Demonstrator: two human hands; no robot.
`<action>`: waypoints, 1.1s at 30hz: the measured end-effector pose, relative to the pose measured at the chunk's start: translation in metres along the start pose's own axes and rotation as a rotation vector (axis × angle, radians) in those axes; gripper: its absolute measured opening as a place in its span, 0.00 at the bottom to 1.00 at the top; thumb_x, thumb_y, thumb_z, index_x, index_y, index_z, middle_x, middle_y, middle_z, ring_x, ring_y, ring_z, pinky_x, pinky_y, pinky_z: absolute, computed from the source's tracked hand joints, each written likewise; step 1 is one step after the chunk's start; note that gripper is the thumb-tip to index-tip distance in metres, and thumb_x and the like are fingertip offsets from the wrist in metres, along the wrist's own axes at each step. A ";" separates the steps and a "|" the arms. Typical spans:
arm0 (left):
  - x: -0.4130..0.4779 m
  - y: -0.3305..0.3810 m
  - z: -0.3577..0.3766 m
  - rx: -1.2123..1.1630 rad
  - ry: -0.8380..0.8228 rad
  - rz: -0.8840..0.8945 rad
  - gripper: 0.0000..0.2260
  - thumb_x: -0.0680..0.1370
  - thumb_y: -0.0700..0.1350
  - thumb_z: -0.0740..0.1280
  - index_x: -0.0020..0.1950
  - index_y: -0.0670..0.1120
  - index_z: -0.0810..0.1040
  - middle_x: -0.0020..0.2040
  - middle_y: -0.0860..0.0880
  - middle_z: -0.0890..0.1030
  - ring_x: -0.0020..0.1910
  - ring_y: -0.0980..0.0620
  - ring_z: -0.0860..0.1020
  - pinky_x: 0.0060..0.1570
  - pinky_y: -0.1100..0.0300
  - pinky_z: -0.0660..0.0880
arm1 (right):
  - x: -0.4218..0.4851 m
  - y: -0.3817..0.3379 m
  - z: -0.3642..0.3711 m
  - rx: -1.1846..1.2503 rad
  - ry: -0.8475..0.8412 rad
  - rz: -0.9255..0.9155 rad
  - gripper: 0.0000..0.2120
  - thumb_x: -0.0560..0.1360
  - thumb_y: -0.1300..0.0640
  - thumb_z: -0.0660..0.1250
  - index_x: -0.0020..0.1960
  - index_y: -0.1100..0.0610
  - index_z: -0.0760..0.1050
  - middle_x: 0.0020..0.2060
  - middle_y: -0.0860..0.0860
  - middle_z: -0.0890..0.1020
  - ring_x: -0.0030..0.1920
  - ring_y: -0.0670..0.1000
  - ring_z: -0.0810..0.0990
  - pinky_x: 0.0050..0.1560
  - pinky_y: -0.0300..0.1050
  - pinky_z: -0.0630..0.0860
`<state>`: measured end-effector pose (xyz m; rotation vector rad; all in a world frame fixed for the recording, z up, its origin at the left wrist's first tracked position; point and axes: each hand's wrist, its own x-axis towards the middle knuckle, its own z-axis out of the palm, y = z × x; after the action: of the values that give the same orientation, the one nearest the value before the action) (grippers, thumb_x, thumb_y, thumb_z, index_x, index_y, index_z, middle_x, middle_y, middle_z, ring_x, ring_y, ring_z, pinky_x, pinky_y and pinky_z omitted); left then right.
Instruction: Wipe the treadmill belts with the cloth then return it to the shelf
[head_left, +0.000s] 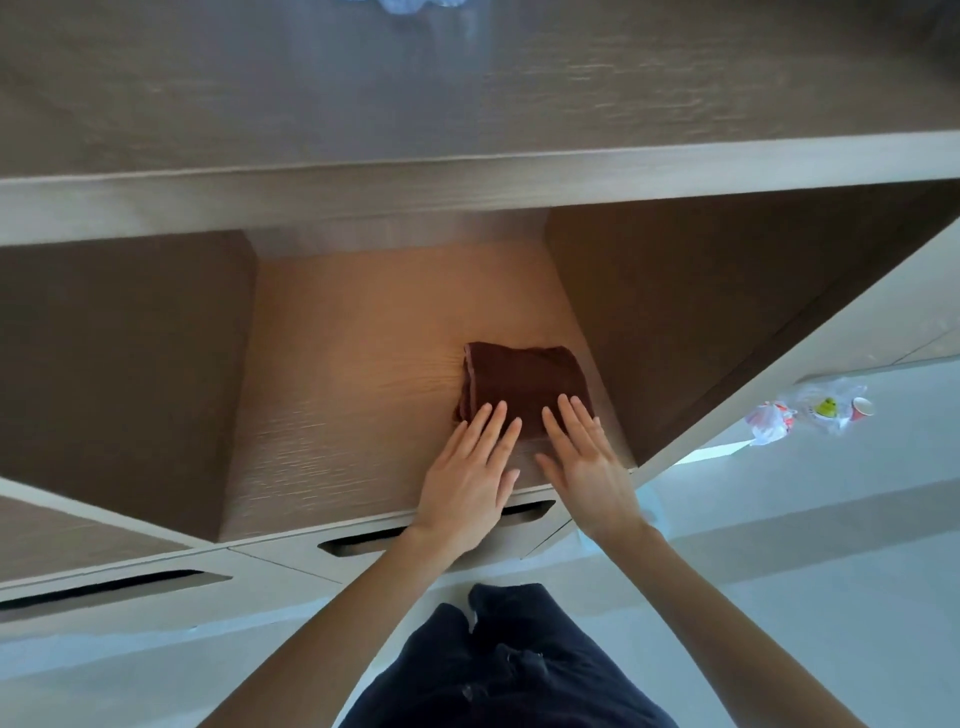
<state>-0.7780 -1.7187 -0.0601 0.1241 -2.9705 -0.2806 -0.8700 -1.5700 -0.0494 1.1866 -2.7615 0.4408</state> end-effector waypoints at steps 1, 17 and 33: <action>0.004 -0.002 0.002 0.009 -0.014 -0.009 0.24 0.82 0.54 0.49 0.76 0.47 0.54 0.77 0.46 0.52 0.76 0.49 0.50 0.74 0.52 0.52 | 0.003 0.004 0.001 0.018 -0.006 0.005 0.23 0.73 0.59 0.71 0.66 0.64 0.73 0.67 0.63 0.72 0.69 0.63 0.68 0.64 0.63 0.70; 0.125 -0.050 0.024 -0.062 -0.026 -0.111 0.24 0.83 0.50 0.52 0.77 0.48 0.51 0.78 0.48 0.49 0.77 0.51 0.46 0.73 0.56 0.45 | 0.132 0.033 0.031 -0.198 -0.142 0.110 0.25 0.83 0.51 0.45 0.77 0.57 0.46 0.77 0.56 0.49 0.77 0.53 0.44 0.75 0.49 0.42; 0.209 -0.080 -0.003 -0.062 -0.264 -0.153 0.26 0.82 0.46 0.55 0.77 0.46 0.49 0.78 0.45 0.46 0.76 0.48 0.44 0.74 0.53 0.46 | 0.221 0.044 0.021 -0.204 -0.350 0.134 0.27 0.83 0.48 0.45 0.77 0.59 0.45 0.77 0.58 0.48 0.77 0.55 0.44 0.76 0.51 0.44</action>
<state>-0.9778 -1.8181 -0.0419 0.3323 -3.2136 -0.4395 -1.0541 -1.7004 -0.0332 1.1271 -3.0973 -0.0482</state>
